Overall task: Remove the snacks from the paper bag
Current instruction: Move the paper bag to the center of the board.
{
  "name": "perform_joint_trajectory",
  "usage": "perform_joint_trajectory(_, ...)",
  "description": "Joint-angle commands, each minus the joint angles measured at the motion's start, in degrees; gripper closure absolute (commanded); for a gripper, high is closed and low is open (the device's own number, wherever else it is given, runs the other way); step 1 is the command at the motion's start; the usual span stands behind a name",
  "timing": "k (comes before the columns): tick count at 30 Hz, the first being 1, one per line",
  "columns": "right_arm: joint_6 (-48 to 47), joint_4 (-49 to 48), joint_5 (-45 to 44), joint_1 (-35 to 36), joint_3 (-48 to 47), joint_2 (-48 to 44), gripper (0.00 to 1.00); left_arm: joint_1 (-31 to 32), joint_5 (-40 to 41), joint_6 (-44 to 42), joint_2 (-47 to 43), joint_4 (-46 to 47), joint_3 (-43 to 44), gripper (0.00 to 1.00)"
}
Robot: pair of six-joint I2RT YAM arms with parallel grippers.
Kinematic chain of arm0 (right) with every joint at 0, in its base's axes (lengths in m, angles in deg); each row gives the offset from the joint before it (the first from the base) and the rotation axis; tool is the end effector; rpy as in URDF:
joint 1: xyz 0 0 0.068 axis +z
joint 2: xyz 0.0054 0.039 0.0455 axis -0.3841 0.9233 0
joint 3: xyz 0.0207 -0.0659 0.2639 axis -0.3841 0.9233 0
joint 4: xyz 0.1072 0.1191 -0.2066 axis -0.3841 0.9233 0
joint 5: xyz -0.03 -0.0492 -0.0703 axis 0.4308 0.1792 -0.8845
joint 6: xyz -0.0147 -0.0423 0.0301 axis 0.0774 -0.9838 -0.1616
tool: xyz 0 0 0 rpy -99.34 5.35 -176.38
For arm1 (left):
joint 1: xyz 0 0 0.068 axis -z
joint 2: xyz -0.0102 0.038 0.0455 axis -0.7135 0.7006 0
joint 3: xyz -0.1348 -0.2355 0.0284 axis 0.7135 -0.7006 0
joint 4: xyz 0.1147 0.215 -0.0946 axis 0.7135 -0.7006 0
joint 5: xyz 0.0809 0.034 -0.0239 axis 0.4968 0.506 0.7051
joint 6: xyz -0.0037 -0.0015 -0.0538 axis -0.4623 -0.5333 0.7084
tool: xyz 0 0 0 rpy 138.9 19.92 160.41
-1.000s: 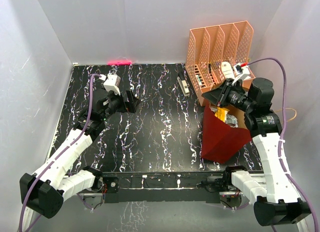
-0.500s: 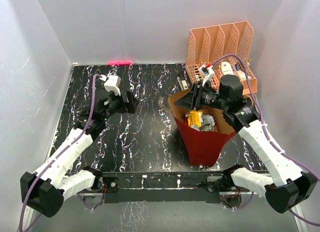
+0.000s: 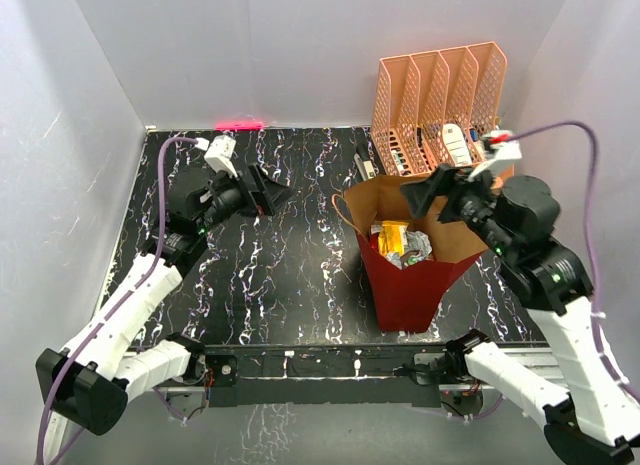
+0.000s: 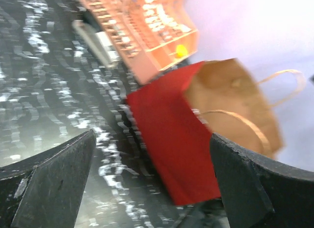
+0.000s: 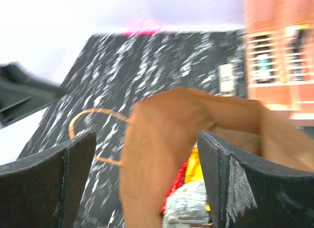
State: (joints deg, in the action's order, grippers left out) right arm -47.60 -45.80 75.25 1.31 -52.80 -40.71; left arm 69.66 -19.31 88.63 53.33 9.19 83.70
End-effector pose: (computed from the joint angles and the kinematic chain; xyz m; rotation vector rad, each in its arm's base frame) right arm 0.1332 0.0628 0.4421 -0.1093 1.8392 0.6481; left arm 0.2176 -0.1088 0.3670 0.1435 1.7499 -0.9472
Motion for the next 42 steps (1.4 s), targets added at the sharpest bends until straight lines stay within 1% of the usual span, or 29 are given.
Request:
perform_joint_trajectory(1, 1.49, 4.42, -30.04, 0.01, -2.64, -2.72, 0.09, 0.46, -12.13, 20.86, -0.47, 11.06, 0.78, 0.02)
perform_joint_trajectory(2, 5.00, 5.05, -35.47, 0.01, -2.74, -3.37, 0.04, 0.92, -13.00, 24.35, 0.09, 13.67, 0.17, 0.02)
perform_joint_trajectory(3, 7.13, 5.33, -39.71, -0.02, -2.97, -4.15, 0.02, 2.00, -13.39, 27.47, 0.90, 16.24, -0.35, 0.01)
perform_joint_trajectory(5, 8.05, 4.93, -42.56, -0.01, -3.45, -6.22, 0.02, 4.63, -12.60, 30.78, 2.42, 18.68, -0.33, 0.02)
perform_joint_trajectory(6, 7.20, 5.04, -42.36, 0.00, -3.94, -7.01, 0.02, 6.47, -11.62, 31.13, 3.27, 18.90, 0.25, 0.02)
perform_joint_trajectory(8, 2.39, 6.38, -40.74, 0.01, -5.11, -8.10, 0.02, 10.61, -8.15, 30.45, 5.25, 17.52, 2.06, 0.02)
perform_joint_trajectory(11, -3.26, 11.47, -39.89, 0.01, -7.78, -9.93, 0.02, 15.60, -3.08, 29.14, 8.07, 14.15, 5.27, 0.03)
perform_joint_trajectory(13, -3.93, 12.63, -41.94, -0.04, -9.39, -12.35, 0.02, 17.68, 0.58, 29.22, 9.30, 10.69, 7.32, 0.05)
perform_joint_trajectory(14, -4.87, 13.11, -40.72, 0.04, -10.28, -13.83, 0.02, 18.44, 2.34, 29.53, 10.05, 7.91, 8.52, 0.07)
perform_joint_trajectory(15, -7.97, 12.17, -38.85, 0.26, -10.42, -15.22, 0.02, 18.94, 3.76, 29.83, 10.79, 5.62, 9.86, 0.09)
perform_joint_trajectory(17, -8.46, 11.18, -38.17, 0.56, -9.48, -17.30, 0.02, 20.00, 5.70, 29.20, 12.23, 3.67, 11.58, 0.13)
perform_joint_trajectory(18, -7.67, 11.65, -38.66, 0.69, -9.01, -17.46, 0.02, 20.54, 6.64, 28.75, 12.89, 2.75, 12.43, 0.16)
perform_joint_trajectory(20, -6.60, 13.13, -39.45, 0.81, -8.10, -16.69, 0.02, 21.27, 8.46, 27.93, 14.38, 0.54, 14.25, 0.28)
perform_joint_trajectory(24, -5.49, 14.90, -40.97, 0.88, -6.78, -13.53, 0.02, 22.05, 10.13, 26.35, 16.73, -3.50, 18.18, 0.47)
perform_joint_trajectory(27, -7.19, 12.26, -40.71, 0.86, -4.80, -12.00, 0.02, 23.06, 11.68, 24.67, 16.79, -4.82, 19.09, 0.61)
perform_joint_trajectory(30, -10.33, 7.79, -36.19, 0.87, -3.40, -11.62, 0.02, 23.23, 12.72, 24.86, 15.97, -5.79, 18.76, 0.81)
perform_joint_trajectory(32, -10.65, 6.35, -35.23, 0.81, -3.26, -10.77, 0.02, 23.18, 13.70, 24.88, 14.88, -6.62, 18.62, 0.92)
perform_joint_trajectory(35, -10.98, 4.49, -33.07, 0.84, -2.53, -9.62, 0.02, 23.14, 15.21, 24.14, 12.96, -8.16, 18.83, 1.00)
perform_joint_trajectory(38, -10.34, 2.31, -29.00, 0.84, -1.06, -9.45, 0.02, 23.14, 18.68, 22.42, 10.83, -11.10, 19.56, 1.00)
perform_joint_trajectory(42, -6.92, -0.97, -22.02, 0.86, 0.07, -9.74, 0.02, 22.99, 23.05, 20.23, 7.76, -14.94, 19.95, 1.00)
